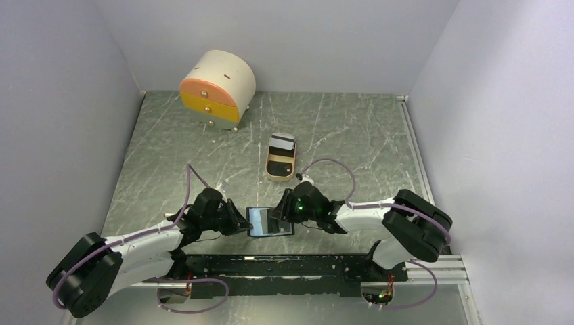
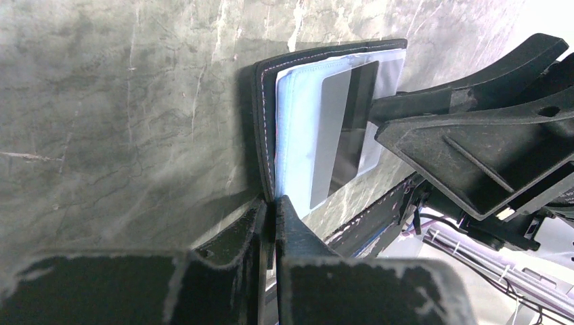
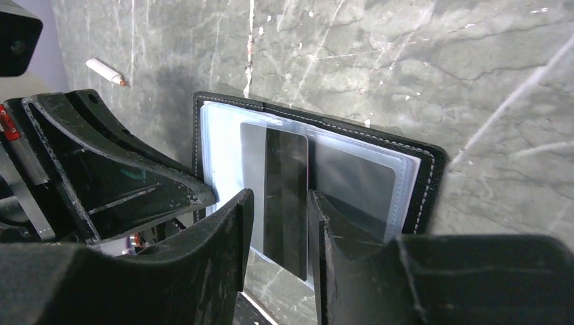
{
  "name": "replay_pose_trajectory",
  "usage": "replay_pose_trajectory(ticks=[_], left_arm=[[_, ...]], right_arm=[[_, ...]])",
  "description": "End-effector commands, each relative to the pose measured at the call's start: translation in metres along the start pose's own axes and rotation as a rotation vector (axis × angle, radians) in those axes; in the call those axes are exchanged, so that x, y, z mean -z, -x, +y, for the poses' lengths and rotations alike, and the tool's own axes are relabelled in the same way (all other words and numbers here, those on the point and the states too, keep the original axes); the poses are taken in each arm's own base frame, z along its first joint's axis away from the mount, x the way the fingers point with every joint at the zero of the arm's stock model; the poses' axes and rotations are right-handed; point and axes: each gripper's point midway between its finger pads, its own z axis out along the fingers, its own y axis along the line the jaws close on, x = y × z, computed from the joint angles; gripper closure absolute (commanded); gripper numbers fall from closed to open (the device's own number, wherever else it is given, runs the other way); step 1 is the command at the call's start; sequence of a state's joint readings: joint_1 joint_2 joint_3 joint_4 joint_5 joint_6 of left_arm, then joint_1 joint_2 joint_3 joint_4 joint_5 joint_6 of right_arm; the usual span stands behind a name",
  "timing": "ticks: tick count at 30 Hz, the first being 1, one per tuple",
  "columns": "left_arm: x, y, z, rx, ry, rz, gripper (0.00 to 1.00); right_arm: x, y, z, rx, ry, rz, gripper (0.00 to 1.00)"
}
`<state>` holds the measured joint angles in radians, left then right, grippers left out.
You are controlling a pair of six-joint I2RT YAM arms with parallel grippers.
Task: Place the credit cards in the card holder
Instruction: Insert the credit card into the card holder.
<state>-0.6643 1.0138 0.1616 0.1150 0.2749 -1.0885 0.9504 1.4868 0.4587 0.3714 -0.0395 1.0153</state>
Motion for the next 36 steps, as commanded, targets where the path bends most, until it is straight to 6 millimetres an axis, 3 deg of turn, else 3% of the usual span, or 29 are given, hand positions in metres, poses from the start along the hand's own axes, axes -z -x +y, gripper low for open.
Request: replay_pose_trajectory(ticks=[1,5,15,23,29,36], left_arm=[[0.001,0.003,-0.012,-0.014,-0.052,-0.006,0.91],[0.001,0.002,-0.011,-0.013,-0.05,-0.004,0.91],[0.001,0.003,-0.014,-0.014,-0.061,-0.003,0.9],[0.0,0.0,-0.017,-0.013,-0.082,0.008,0.87],[0.001,0.0,-0.021,-0.02,-0.099,0.011,0.82],[0.006,0.001,-0.032,-0.032,-0.152,0.003,0.74]], right_arm=[[0.009,-0.012,-0.044,0.044,-0.181,0.031,0.6],[0.01,-0.011,-0.046,0.061,-0.197,0.03,0.59],[-0.003,-0.029,-0.023,0.056,-0.118,0.091,0.6],[-0.012,-0.032,0.004,0.004,-0.006,0.1,0.62],[-0.012,-0.034,0.006,-0.02,0.016,0.097,0.63],[-0.008,-0.034,0.01,-0.035,0.065,0.079,0.75]])
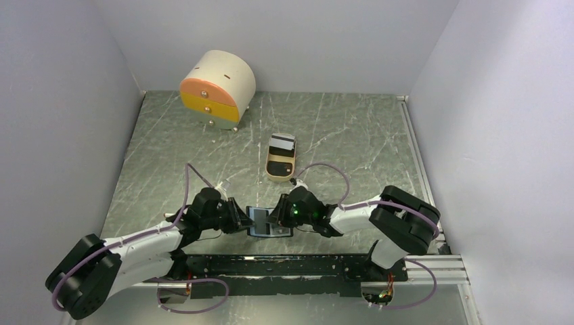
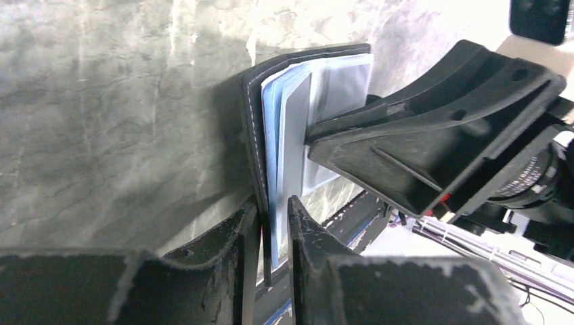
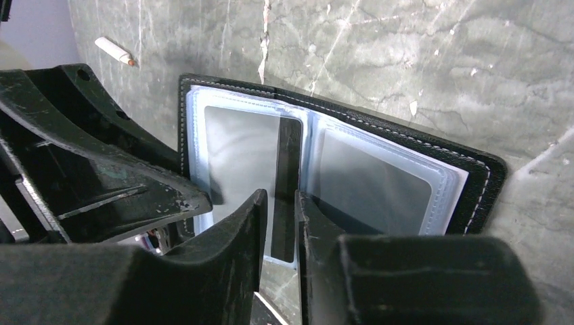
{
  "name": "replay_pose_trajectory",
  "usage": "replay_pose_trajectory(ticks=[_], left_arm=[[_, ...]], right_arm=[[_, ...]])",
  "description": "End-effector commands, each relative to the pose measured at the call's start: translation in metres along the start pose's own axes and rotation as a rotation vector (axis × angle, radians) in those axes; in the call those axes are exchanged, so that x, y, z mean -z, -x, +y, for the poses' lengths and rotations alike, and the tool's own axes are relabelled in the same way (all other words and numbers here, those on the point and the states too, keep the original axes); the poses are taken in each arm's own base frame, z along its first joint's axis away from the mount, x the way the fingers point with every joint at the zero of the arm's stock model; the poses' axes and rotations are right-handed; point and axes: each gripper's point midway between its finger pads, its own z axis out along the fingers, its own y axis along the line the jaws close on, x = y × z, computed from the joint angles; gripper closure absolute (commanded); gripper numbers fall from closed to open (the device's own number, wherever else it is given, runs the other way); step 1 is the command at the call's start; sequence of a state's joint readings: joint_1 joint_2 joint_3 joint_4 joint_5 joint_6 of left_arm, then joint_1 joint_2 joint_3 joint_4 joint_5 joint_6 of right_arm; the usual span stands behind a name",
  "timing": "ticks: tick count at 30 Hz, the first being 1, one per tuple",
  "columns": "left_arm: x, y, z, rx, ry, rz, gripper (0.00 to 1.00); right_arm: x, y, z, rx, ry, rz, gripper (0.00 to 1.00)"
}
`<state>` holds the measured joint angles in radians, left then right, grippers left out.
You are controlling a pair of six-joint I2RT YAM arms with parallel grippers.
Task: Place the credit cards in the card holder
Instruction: Insert the credit card into the card holder.
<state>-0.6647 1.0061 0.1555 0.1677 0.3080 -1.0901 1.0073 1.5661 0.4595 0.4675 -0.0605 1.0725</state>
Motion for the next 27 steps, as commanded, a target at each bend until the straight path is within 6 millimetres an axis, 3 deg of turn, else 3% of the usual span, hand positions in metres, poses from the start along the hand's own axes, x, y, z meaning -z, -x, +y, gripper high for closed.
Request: replay_pose_trajectory(ticks=[1,18,27], left_arm=[[0.004,0.001,-0.021,-0.02,-0.098,-0.003,0.73],[0.002,0.001,-0.025,-0.024,-0.113,0.008,0.69],[0.001,0.0,-0.025,-0.024,-0.112,0.014,0.69]], right_arm=[[0.002,-0.012,-0.002,-0.019,0.021,0.029,0.76],[0.009,-0.009,0.017,-0.079,0.154,0.001,0.77],[0.003,-0.014,0.025,-0.079,0.218,0.028,0.76]])
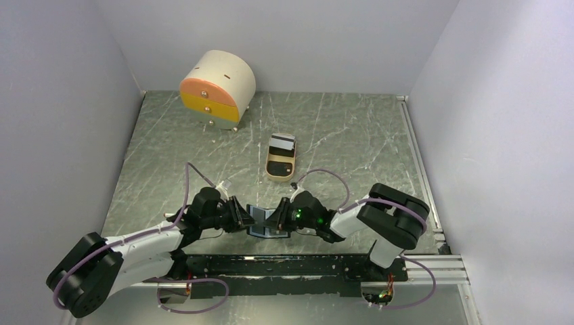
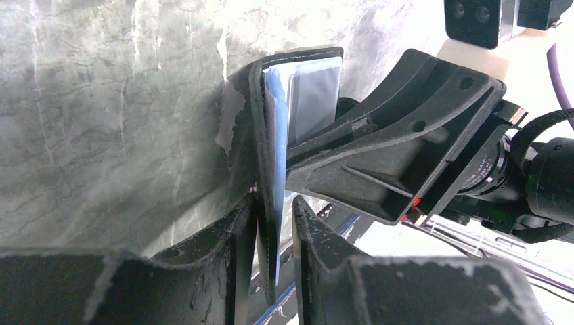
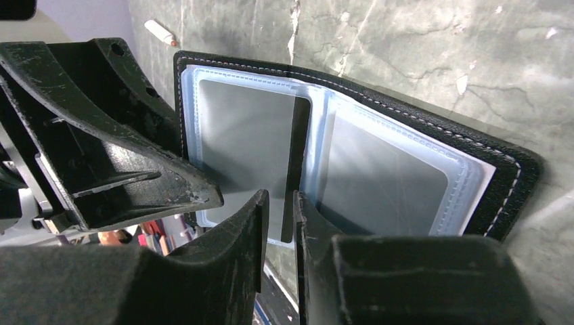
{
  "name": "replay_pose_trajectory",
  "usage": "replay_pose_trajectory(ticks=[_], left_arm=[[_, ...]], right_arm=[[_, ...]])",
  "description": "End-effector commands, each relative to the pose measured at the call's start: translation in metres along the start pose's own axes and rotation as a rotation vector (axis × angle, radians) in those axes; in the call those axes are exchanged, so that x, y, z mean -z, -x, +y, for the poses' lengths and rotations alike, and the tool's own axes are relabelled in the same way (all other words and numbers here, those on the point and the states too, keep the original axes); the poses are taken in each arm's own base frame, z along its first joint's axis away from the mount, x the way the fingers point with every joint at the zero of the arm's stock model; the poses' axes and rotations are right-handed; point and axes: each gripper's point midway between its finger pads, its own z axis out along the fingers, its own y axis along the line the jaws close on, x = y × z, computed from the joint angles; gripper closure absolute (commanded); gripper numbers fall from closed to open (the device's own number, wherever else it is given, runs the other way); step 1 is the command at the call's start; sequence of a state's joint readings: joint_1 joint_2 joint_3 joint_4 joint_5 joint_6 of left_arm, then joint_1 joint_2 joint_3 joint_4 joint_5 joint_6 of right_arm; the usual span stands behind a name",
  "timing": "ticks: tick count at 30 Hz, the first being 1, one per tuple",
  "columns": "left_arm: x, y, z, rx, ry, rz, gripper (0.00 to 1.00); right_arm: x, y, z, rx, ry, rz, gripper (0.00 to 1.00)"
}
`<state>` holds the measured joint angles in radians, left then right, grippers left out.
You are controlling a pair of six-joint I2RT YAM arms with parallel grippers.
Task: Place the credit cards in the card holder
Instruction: Insert the credit card into the card holder.
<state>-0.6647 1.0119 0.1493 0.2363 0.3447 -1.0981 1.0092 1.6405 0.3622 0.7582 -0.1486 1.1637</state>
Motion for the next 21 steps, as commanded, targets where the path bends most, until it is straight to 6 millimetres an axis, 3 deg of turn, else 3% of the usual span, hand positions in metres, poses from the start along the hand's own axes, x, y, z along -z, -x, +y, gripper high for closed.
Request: replay_pose_trajectory(ticks=[1,14,21], left_arm=[[0.0,0.001,-0.013,-0.015,-0.046,0.007,0.69],[0.005,0.007,-0.021,-0.035,-0.048,-0.018,0.7],[0.007,0.009,-0.028,-0.047,-0.067,-0.027,0.78]], right_arm=[[0.0,-0.001,0.013,-0.003,0.064,0.001,0.76],[0.014,0.009,-0.018,0.119,-0.163,-0.022,0.71],[0.017,0.018,-0.027,0.185,-0.229,-0.037,0.81]])
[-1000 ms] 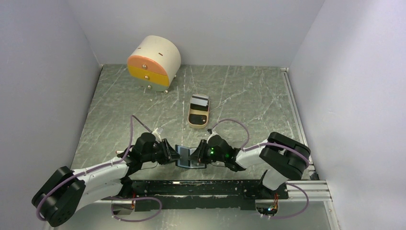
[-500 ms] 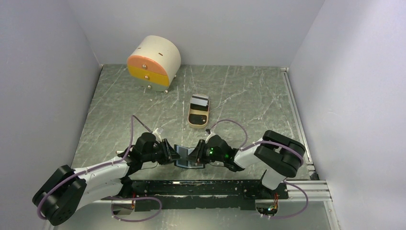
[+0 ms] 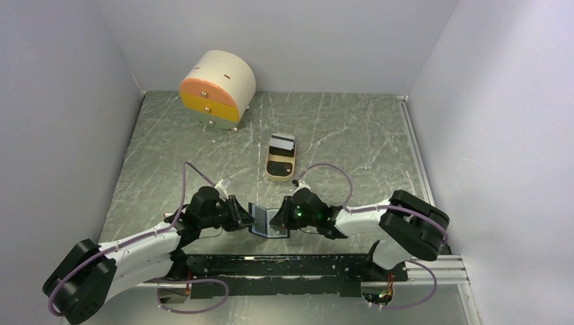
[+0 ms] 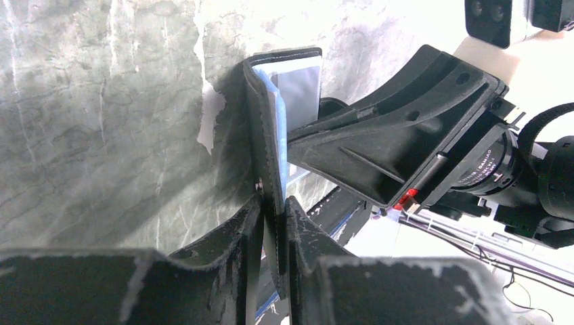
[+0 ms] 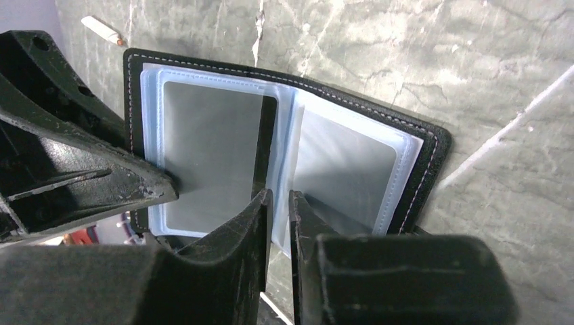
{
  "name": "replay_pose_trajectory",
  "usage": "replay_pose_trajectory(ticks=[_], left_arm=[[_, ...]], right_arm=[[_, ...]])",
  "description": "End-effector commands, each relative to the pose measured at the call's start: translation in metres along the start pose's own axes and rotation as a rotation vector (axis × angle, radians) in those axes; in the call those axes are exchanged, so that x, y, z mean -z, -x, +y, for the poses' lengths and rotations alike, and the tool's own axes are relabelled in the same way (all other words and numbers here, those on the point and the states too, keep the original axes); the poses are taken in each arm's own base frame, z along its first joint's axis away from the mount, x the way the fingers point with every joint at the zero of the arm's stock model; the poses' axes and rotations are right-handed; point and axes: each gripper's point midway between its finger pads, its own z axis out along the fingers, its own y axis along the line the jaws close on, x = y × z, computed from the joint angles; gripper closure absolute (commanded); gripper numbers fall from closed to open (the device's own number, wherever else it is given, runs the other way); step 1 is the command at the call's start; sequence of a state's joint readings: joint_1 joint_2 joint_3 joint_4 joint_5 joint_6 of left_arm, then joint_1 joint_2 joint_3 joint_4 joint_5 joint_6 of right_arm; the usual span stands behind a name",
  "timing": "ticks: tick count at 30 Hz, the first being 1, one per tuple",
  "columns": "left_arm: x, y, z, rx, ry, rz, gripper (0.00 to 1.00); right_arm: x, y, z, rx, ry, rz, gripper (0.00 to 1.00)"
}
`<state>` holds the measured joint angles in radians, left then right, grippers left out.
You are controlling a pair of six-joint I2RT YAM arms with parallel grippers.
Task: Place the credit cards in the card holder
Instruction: Insert the credit card into the card holder, then turn over the card slot in the card holder.
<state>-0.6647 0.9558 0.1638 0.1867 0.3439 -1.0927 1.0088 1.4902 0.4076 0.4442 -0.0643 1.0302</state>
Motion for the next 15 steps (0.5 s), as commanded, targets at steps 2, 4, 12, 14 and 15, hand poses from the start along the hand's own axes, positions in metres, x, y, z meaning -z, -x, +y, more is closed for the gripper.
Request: replay_pose_trajectory(ticks=[2,4,12,14,15], left_arm=[[0.002,0.008,-0.022,-0.039,-0.059,-0.021,0.78],[0.003,0.009,-0.026,-0.047,-0.079,-0.025,0.77],[0.006,0.007,-0.034,-0.057,-0.139,-0.028,0.76],[0.006,0.008,-0.034,-0.059,-0.139,-0.032,0.81],[0.005,0.008,-0.033,-0.06,-0.135,-0.032,0.86]], right_arm=[[-0.003,0.004,-0.018,0.067,-0.093,-0.011,0.81],[-0.004,0.001,-0.022,0.063,-0.09,-0.005,0.81],[-0.009,-0.006,-0.026,0.06,-0.09,0.019,0.81],[-0.009,-0.006,-0.026,0.057,-0.09,0.019,0.8],[-0.009,-0.006,-0.026,0.057,-0.088,0.017,0.8]])
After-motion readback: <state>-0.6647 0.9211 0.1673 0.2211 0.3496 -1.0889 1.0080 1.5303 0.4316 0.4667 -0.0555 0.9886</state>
